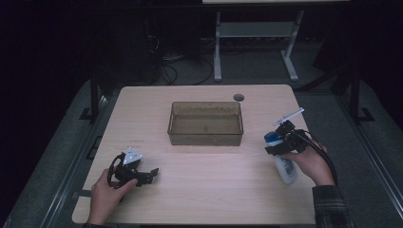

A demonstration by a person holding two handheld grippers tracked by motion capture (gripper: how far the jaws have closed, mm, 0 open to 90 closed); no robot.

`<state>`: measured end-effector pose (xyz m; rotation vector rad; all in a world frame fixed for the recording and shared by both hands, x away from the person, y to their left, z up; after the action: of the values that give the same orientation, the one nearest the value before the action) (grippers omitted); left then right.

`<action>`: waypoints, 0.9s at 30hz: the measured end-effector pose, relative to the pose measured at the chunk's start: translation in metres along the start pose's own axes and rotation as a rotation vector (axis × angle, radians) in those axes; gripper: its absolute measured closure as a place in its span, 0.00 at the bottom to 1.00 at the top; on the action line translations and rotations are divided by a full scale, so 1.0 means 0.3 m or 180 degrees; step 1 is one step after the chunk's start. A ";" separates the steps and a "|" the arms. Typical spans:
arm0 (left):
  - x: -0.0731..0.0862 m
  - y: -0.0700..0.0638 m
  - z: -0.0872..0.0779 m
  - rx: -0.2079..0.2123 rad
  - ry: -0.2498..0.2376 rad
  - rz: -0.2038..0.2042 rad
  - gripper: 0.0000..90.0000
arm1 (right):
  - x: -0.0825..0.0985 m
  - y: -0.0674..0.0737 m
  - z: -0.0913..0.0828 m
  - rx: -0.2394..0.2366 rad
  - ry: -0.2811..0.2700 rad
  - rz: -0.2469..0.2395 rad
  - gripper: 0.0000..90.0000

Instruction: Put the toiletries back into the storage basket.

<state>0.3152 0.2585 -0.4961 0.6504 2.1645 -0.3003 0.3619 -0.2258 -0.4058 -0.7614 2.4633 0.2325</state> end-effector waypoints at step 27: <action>0.000 0.000 0.000 -0.0001 0.0002 0.0002 0.13 | 0.022 -0.032 -0.122 0.0049 -0.0550 0.0189 0.39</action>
<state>0.3152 0.2585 -0.4961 0.6511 2.1649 -0.2993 0.3463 -0.2484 -0.3790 -0.6348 2.3233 0.2887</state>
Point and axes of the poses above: each handheld gripper's, and its own axes: z roughly forward along the jaws, x roughly out of its underside, y roughly to its left, the point moved 3 cm from there along z, roughly forward along the jaws, and after that the axes turned 5 degrees about -y, right-handed, at the moved point
